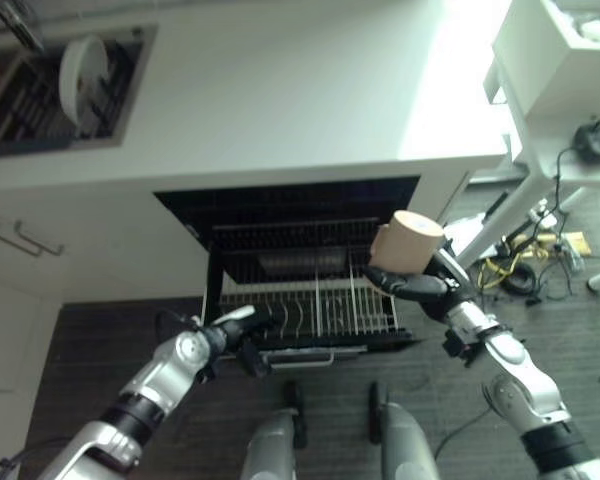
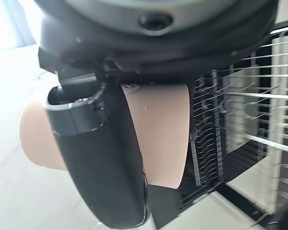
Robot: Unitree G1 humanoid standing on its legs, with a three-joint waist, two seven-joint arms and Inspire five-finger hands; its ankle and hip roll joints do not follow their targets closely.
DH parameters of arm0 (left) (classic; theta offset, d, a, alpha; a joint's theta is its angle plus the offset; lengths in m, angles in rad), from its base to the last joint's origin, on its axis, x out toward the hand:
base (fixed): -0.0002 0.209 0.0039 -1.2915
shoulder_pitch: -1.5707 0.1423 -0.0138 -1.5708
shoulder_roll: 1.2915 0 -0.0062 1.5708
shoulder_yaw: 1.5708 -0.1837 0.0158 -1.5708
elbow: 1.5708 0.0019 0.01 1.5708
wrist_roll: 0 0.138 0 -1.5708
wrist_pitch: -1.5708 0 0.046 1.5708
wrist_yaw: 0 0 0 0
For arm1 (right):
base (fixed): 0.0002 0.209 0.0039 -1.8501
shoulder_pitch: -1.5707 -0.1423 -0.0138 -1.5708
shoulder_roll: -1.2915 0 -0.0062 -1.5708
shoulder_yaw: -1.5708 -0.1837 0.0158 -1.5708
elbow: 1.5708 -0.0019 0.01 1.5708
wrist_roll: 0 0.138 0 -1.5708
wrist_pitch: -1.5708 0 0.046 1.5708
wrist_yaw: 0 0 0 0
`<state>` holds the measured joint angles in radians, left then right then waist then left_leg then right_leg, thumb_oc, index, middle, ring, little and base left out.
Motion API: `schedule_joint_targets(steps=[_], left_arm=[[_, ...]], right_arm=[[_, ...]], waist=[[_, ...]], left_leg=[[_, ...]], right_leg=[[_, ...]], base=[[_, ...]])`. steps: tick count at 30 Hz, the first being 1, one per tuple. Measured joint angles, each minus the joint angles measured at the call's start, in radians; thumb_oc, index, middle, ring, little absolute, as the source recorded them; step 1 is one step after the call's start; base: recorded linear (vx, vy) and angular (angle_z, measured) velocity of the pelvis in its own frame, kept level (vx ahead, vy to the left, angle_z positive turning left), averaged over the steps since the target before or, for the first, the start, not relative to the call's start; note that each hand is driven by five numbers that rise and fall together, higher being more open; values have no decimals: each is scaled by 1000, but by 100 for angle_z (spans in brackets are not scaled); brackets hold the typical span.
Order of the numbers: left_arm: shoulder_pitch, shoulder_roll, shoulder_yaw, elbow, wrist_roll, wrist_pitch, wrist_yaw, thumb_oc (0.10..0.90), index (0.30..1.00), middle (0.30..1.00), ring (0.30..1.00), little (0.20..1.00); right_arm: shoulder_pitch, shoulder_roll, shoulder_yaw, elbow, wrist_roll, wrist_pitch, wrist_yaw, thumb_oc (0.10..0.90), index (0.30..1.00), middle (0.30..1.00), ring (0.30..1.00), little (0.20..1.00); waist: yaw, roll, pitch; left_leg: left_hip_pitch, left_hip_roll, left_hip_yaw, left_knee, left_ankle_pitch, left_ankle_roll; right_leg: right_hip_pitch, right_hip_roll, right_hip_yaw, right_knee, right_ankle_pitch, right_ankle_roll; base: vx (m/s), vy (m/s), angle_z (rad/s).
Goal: Place the dishes in the dishwasher.
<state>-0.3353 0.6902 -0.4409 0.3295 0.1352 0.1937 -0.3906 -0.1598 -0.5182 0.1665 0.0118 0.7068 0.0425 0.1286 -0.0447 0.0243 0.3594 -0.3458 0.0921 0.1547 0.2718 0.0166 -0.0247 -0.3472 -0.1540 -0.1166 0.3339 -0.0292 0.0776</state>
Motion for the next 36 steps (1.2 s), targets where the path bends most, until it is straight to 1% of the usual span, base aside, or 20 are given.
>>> schedule_joint_targets(steps=[3, 5, 7, 12, 14, 15, 19, 20, 21, 23, 24, 25, 26, 27, 28, 29, 30, 32, 34, 36], left_arm=[[8, 7, 25, -14, -12, -9, 14, 800, 900, 900, 900, 900], [-4, 9, 25, -17, -11, -28, 18, 800, 900, 900, 900, 900], [-8, 9, 25, -24, -11, -37, 26, 800, 900, 900, 900, 900], [18, 9, 26, -65, -10, -39, 25, 800, 900, 900, 900, 900], [27, 10, 13, -76, -5, -34, -11, 800, 900, 900, 900, 900], [28, 13, 10, -84, -2, -22, -24, 800, 900, 900, 900, 900], [6, 23, -10, -96, -2, 0, -61, 800, 900, 900, 900, 900], [-1, 26, -16, -97, -1, 1, -71, 800, 900, 900, 900, 900], [-12, 29, -22, -97, -1, 1, -80, 800, 900, 900, 900, 900], [-30, 34, -46, -96, -1, 7, -85, 800, 900, 900, 900, 900], [-47, 35, -59, -96, 1, 20, -93, 800, 900, 900, 900, 900], [-53, 36, -66, -96, 7, 21, -97, 800, 900, 900, 900, 900], [-64, 39, -77, -93, 6, 27, -102, 800, 900, 900, 900, 900], [-97, 41, -113, -94, 5, 33, -102, 800, 900, 900, 900, 900], [-120, 41, -126, -107, -4, 33, -102, 800, 900, 900, 900, 900], [-122, 41, -126, -108, -11, 38, -102, 800, 900, 900, 900, 900], [-131, 42, -131, -106, -16, 42, -103, 800, 900, 900, 900, 900], [-163, 42, -156, -106, -51, 47, -101, 800, 900, 900, 900, 900], [-173, 44, -156, -105, -69, 47, -100, 800, 900, 900, 900, 900], [-191, 54, -163, -95, -122, 48, -98, 800, 900, 900, 900, 900]], right_arm=[[6, -3, -1, 0, -1, -9, -16, 400, 300, 300, 300, 300], [3, -4, -3, 0, -40, -21, -36, 400, 300, 300, 300, 300], [-6, -4, -2, 0, -53, -21, -42, 400, 300, 300, 300, 300], [-22, -15, -3, -1, -97, -17, -42, 400, 300, 300, 300, 300], [-66, -50, -3, 13, -118, 20, -47, 400, 300, 300, 300, 300], [-99, -53, 0, 38, -119, 35, -47, 400, 300, 300, 300, 300], [-212, -81, 19, 149, -150, 101, -45, 400, 300, 300, 300, 300], [-233, -87, 19, 179, -150, 116, -46, 400, 300, 300, 300, 300], [-252, -90, 21, 220, -150, 126, -40, 400, 300, 300, 300, 300], [-320, -103, 61, 336, -148, 158, -41, 400, 300, 300, 300, 300], [-365, -108, 70, 426, -145, 195, -49, 400, 300, 300, 300, 300], [-372, -117, 71, 442, -143, 205, -50, 400, 300, 300, 300, 300], [-412, -118, 81, 527, -120, 207, -44, 400, 300, 300, 300, 300], [-513, -117, 104, 713, -95, 226, -54, 400, 300, 300, 300, 300], [-563, -120, 104, 821, -94, 244, -77, 400, 300, 300, 300, 300], [-563, -120, 105, 825, -72, 253, -70, 400, 300, 300, 300, 300], [-577, -120, 119, 832, -50, 258, -65, 400, 300, 300, 300, 300], [-610, -119, 144, 859, -17, 282, -55, 400, 300, 300, 300, 300], [-610, -114, 170, 860, -13, 307, -26, 400, 300, 300, 300, 300], [-627, -84, 174, 911, 12, 332, 4, 400, 300, 300, 300, 300]], waist=[[5, -11, 16], [19, -15, 22], [21, -19, 24], [34, -21, 25], [50, -21, 25], [50, -21, 25], [54, -24, 26], [67, -25, 27], [75, -27, 28], [79, -30, 30], [83, -31, 30], [87, -31, 30], [96, -30, 30], [112, -21, 35], [136, -12, 40], [145, -8, 43], [149, 4, 49], [153, 38, 69], [160, 48, 78], [160, 47, 83]], left_leg=[[-1, 0, -2, -28, 1, -1], [-3, -1, -10, -37, 2, -4], [-3, -2, -19, -43, 4, -6], [12, -5, -25, -42, 17, 0], [32, -7, -26, -35, 20, 4], [36, -7, -28, -35, 21, 6], [38, -9, -45, -35, 21, 7], [38, -9, -49, -35, 21, 6], [40, -8, -49, -35, 21, 6], [49, -9, -56, -35, 21, 5], [51, -10, -64, -36, 20, 3], [51, -11, -64, -36, 19, 2], [52, -11, -65, -37, 18, 1], [49, -12, -73, -37, 21, -2], [44, -13, -79, -40, 23, -4], [45, -14, -80, -41, 23, -2], [44, -17, -80, -41, 24, -1], [39, -24, -88, -42, 25, 0], [35, -27, -89, -44, 26, 1], [35, -30, -88, -45, 26, 1]], right_leg=[[-1, 5, -2, -26, 2, 1], [0, 7, -10, -34, 2, 1], [6, 6, -20, -39, 1, 1], [30, 1, -32, -36, 4, -2], [57, 0, -38, -35, 3, 0], [64, -1, -42, -35, 7, -6], [79, -1, -63, -40, 3, -5], [81, -1, -67, -40, 2, -4], [83, -1, -68, -40, 2, -4], [100, -1, -79, -46, 1, -4], [109, -2, -86, -53, 1, -4], [110, -3, -85, -55, 1, -4], [110, -3, -86, -55, 1, -5], [111, -3, -90, -55, 2, -5], [108, -3, -96, -56, -1, -7], [108, -4, -98, -55, -2, -7], [108, -7, -99, -55, -3, -6], [108, -15, -111, -53, -5, -4], [104, -17, -112, -53, -6, -3], [104, -20, -111, -53, -6, -3]], base=[[-61, -38, 1], [-8, -5, 5], [5, -13, 15], [21, -9, 10], [36, -40, 5], [22, -51, 10], [13, -43, 12], [25, -46, 7], [24, -33, 7], [28, -25, 12], [29, -28, 10], [14, -28, 3], [0, 0, 0], [-2, -4, 11], [-7, 6, 16], [-15, 7, 10], [-31, 12, 5], [-36, 16, 12], [-28, 27, 8], [-31, 42, 1]])
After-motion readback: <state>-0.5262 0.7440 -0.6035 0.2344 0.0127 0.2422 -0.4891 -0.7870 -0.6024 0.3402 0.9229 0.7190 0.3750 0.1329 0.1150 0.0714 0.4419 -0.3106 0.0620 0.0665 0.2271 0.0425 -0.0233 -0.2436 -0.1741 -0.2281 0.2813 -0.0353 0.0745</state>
